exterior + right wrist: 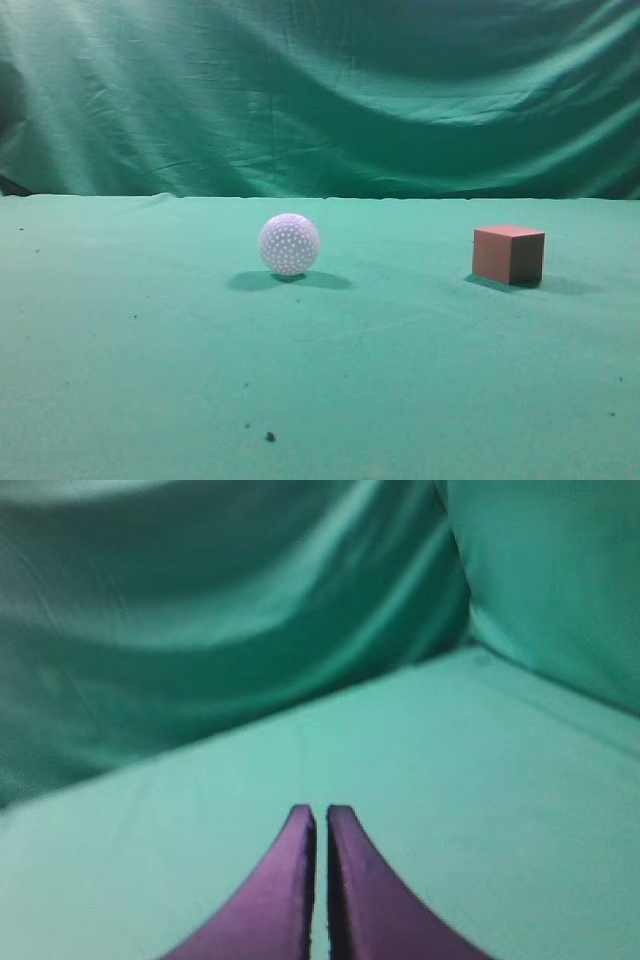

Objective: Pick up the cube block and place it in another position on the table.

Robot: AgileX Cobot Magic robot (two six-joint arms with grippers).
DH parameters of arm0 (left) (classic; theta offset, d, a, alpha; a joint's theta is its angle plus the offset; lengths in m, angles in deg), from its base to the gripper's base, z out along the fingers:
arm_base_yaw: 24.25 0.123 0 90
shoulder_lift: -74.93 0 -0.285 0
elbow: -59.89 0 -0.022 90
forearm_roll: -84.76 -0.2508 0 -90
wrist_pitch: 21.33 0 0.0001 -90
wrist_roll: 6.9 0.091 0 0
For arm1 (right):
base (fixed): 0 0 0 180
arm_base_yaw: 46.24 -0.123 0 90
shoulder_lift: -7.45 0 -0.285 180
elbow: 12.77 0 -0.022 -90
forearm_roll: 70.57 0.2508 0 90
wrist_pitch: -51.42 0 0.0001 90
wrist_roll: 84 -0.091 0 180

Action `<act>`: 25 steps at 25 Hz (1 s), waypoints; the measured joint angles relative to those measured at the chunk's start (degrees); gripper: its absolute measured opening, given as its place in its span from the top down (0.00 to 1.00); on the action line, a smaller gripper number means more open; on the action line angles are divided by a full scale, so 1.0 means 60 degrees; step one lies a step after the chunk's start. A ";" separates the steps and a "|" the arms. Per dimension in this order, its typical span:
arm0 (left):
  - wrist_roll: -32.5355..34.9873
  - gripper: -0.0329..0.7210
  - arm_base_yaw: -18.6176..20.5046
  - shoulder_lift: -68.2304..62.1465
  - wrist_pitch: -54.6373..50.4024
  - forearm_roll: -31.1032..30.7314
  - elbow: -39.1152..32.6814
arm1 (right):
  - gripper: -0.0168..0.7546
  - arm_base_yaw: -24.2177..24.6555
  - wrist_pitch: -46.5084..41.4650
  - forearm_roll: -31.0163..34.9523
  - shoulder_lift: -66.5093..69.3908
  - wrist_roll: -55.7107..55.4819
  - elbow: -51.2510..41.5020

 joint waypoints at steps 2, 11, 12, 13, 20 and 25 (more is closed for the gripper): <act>0.0000 0.61 0.0000 0.0000 0.0000 0.0000 0.0000 | 0.98 0.0000 0.1074 0.0168 0.0000 -0.0079 0.0000; 0.0000 0.61 0.0000 0.0000 0.0000 0.0000 0.0000 | 0.98 0.0000 -0.4343 0.0317 0.1301 0.0091 0.3225; 0.0000 0.61 0.0000 0.0000 0.0000 0.0000 0.0000 | 0.98 0.0000 -0.4893 0.0341 0.1585 0.0091 0.3489; 0.0000 0.61 0.0000 0.0000 0.0000 0.0000 0.0000 | 0.98 0.0000 -0.5267 0.0339 0.1898 0.0091 0.3704; 0.0000 0.61 0.0000 0.0000 0.0000 0.0000 0.0000 | 0.98 -0.0037 -0.6157 0.0564 0.2664 0.0680 0.3945; 0.0000 0.61 0.0000 0.0000 0.0000 0.0000 0.0000 | 0.98 -0.0624 -0.7035 0.2533 0.3549 0.4872 0.4245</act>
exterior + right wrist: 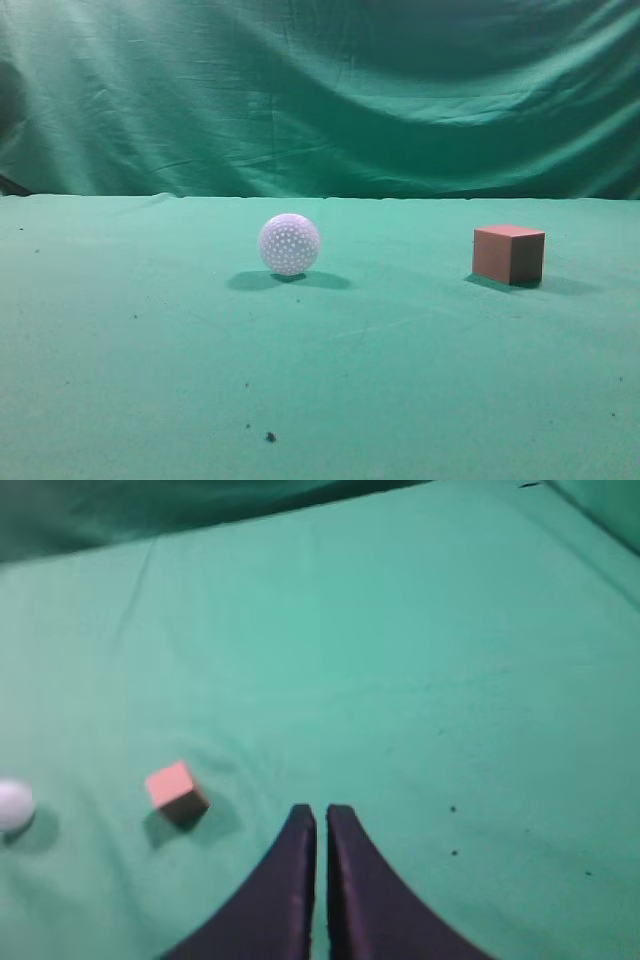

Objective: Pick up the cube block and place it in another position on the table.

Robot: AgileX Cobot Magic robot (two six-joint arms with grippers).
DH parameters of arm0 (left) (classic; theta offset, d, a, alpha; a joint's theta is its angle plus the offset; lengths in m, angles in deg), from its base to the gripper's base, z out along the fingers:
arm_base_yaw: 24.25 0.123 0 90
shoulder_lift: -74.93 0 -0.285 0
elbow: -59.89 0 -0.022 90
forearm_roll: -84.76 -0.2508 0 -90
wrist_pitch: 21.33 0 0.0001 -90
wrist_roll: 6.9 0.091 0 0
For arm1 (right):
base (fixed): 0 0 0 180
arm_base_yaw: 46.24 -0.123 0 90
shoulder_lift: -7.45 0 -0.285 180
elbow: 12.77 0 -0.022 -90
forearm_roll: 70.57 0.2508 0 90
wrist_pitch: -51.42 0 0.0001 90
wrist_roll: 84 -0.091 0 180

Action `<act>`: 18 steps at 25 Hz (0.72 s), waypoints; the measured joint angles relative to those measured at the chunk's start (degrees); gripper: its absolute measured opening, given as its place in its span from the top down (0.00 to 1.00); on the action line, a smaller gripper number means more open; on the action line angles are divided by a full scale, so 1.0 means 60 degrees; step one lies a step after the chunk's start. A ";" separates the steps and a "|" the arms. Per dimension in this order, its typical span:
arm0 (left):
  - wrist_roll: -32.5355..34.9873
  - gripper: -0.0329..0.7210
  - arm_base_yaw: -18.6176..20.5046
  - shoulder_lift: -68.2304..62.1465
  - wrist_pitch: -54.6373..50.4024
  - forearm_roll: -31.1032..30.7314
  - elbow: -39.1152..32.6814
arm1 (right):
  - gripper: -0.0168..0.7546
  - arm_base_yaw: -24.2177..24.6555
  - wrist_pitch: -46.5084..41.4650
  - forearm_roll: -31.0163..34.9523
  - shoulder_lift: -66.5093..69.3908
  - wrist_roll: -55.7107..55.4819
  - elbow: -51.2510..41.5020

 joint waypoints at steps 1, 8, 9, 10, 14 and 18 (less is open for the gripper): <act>0.0000 0.61 0.0000 0.0000 0.0000 0.0000 0.0000 | 0.98 -0.0129 -0.0275 0.0207 0.0423 0.0522 0.0202; 0.0000 0.61 0.0000 0.0000 0.0000 0.0000 0.0000 | 0.98 -0.1341 -0.1116 0.0445 0.3674 0.1381 0.1910; 0.0000 0.61 0.0000 0.0000 0.0000 0.0000 0.0000 | 0.98 -0.1606 -0.1116 0.0445 0.4142 0.1381 0.2154; 0.0000 0.61 0.0000 0.0000 0.0000 0.0000 0.0000 | 0.98 -0.1875 -0.1116 0.0445 0.4615 0.1381 0.2404; 0.0000 0.61 0.0000 0.0000 0.0000 0.0000 0.0000 | 0.98 -0.2902 -0.1097 0.0445 0.6540 0.1283 0.3325; 0.0000 0.61 0.0000 0.0000 0.0000 0.0000 0.0000 | 0.98 -0.3808 -0.0990 0.0321 0.8381 0.1239 0.4147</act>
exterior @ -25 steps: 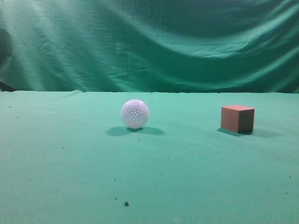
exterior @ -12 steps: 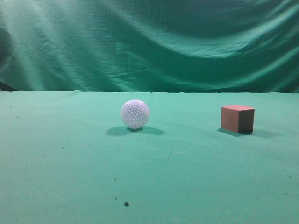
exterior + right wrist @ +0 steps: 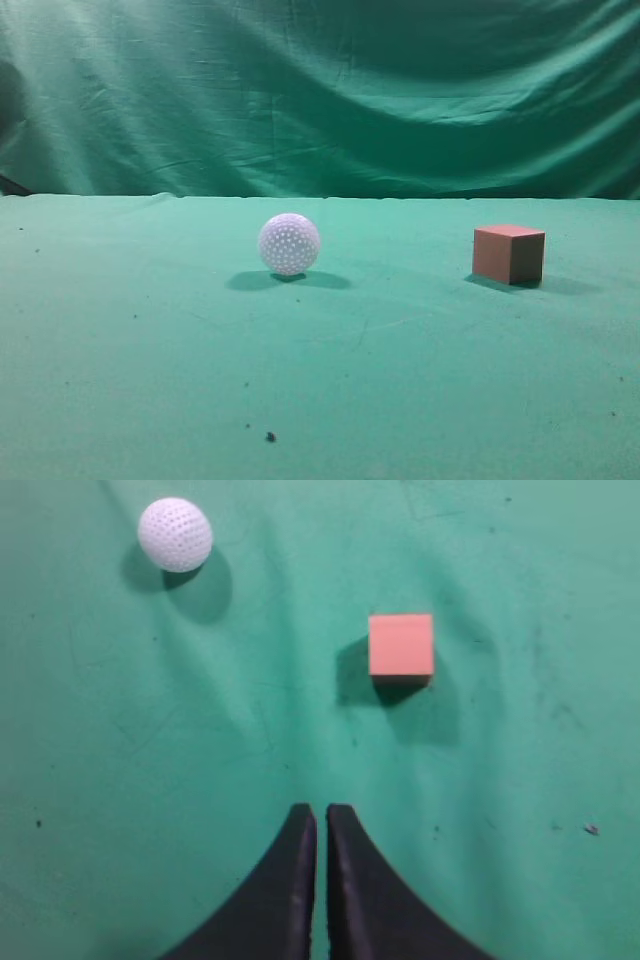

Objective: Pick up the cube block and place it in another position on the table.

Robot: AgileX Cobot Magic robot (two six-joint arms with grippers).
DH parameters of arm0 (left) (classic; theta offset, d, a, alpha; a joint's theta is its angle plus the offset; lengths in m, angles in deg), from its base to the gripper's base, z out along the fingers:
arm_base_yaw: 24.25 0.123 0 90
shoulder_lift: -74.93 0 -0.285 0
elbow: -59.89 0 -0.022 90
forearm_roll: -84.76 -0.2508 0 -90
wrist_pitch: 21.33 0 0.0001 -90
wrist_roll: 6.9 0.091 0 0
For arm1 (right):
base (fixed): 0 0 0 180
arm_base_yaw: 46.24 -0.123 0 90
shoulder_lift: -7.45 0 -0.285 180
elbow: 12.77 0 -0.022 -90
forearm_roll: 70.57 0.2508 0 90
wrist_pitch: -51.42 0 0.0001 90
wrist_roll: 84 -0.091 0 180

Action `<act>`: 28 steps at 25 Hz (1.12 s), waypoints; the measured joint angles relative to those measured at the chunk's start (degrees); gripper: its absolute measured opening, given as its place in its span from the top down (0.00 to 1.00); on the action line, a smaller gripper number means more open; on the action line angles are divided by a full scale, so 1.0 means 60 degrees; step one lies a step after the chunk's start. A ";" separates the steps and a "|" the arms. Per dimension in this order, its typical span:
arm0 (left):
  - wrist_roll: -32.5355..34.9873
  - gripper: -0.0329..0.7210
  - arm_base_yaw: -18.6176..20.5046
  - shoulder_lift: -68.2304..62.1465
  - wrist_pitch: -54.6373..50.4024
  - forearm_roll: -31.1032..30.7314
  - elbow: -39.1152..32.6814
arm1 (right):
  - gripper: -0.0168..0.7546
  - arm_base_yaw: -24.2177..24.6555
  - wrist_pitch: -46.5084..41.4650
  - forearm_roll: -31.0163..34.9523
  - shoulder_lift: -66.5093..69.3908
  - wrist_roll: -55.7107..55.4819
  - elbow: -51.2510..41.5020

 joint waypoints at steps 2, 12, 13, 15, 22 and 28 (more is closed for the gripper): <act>0.0000 0.61 0.0000 0.0000 0.0000 0.0000 0.0000 | 0.98 -0.0361 0.0000 -0.0268 0.0936 -0.0219 0.0465; 0.0000 0.61 0.0000 0.0000 0.0000 0.0000 0.0000 | 0.55 -0.0503 -0.0515 -0.1434 0.3715 -0.1182 0.2157; 0.0000 0.61 0.0000 0.0000 0.0000 0.0000 0.0000 | 0.47 -0.0503 -0.0515 -0.1454 0.3871 -0.1219 0.2182; 0.0000 0.61 0.0000 0.0000 0.0000 0.0000 0.0000 | 0.29 -0.0503 -0.0406 -0.1454 0.4188 -0.1266 0.2220; 0.0000 0.61 0.0000 0.0000 0.0000 0.0000 0.0000 | 0.32 -0.0503 0.0528 -0.1467 0.5037 -0.1558 0.2233; 0.0000 0.61 0.0000 0.0000 0.0000 0.0000 0.0000 | 0.70 -0.0503 0.0814 -0.1839 0.5457 -0.1785 0.2241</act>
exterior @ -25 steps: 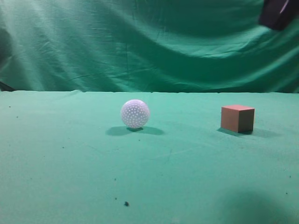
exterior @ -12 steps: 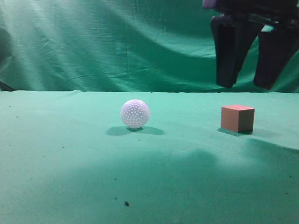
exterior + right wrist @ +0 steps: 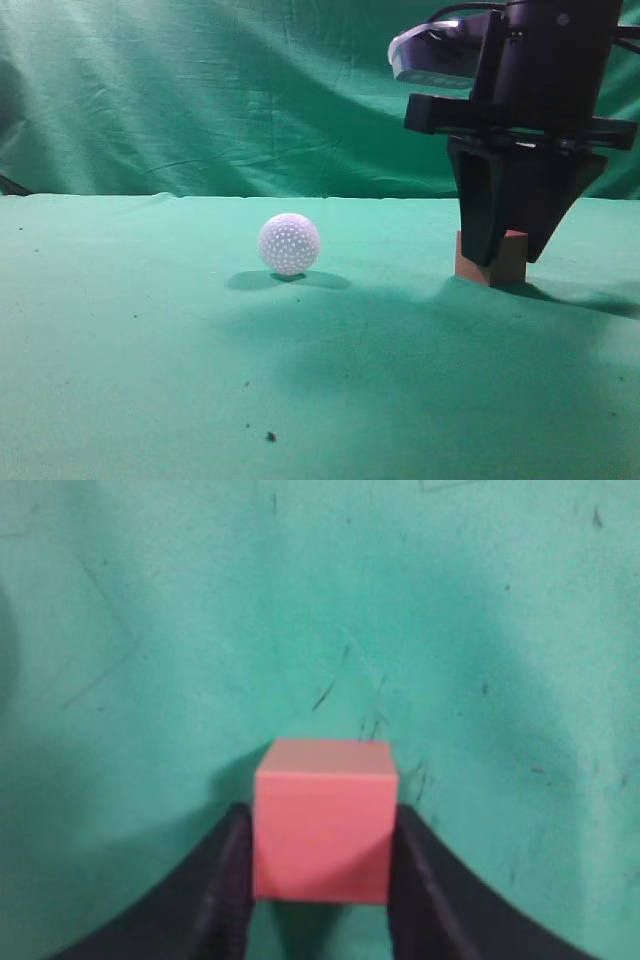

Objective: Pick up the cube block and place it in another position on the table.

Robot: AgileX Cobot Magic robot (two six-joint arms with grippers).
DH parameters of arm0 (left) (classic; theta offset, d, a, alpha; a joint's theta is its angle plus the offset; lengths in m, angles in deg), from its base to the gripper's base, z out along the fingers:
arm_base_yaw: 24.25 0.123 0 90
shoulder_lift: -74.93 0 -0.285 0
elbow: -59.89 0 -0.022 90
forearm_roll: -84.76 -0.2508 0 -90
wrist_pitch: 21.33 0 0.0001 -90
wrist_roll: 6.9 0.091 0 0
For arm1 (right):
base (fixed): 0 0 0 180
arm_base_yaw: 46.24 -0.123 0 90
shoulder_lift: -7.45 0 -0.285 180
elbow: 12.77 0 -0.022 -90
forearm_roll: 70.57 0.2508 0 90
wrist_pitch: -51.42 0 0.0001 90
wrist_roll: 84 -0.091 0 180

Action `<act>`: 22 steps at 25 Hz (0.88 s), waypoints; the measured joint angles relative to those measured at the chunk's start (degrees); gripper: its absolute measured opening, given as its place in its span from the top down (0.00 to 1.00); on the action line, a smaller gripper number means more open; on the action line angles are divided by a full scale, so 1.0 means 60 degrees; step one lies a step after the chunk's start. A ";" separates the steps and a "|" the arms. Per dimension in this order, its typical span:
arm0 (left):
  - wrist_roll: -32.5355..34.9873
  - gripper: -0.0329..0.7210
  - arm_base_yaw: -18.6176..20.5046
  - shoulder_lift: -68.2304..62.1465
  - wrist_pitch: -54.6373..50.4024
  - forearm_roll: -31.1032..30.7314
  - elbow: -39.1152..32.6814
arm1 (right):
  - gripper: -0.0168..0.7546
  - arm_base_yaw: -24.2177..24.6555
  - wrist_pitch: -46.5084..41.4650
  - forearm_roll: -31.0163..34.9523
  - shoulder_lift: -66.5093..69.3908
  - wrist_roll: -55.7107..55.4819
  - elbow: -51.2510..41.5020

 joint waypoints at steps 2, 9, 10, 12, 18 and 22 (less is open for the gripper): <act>0.0000 0.61 0.0000 0.0000 0.0000 0.0000 0.0000 | 0.69 -0.0006 -0.0117 -0.0343 0.0000 -0.0276 0.0104; 0.0000 0.61 0.0000 0.0000 0.0000 0.0000 0.0000 | 0.69 0.0107 -0.0960 -0.2717 0.0020 -0.2165 0.1485; 0.0000 0.61 0.0000 0.0000 0.0000 0.0000 0.0000 | 0.69 0.0252 -0.0984 -0.2866 0.0020 -0.2301 0.1792; 0.0000 0.61 0.0000 0.0000 0.0000 0.0000 0.0000 | 0.69 0.0607 -0.0964 -0.2957 0.0043 -0.2386 0.2199; 0.0000 0.61 0.0000 0.0000 0.0000 0.0000 0.0000 | 0.69 0.2101 -0.0869 -0.2123 0.0807 -0.2039 0.3310; 0.0000 0.61 0.0000 0.0000 0.0000 0.0000 0.0000 | 0.69 0.2262 -0.0685 -0.1694 0.1355 -0.1763 0.3368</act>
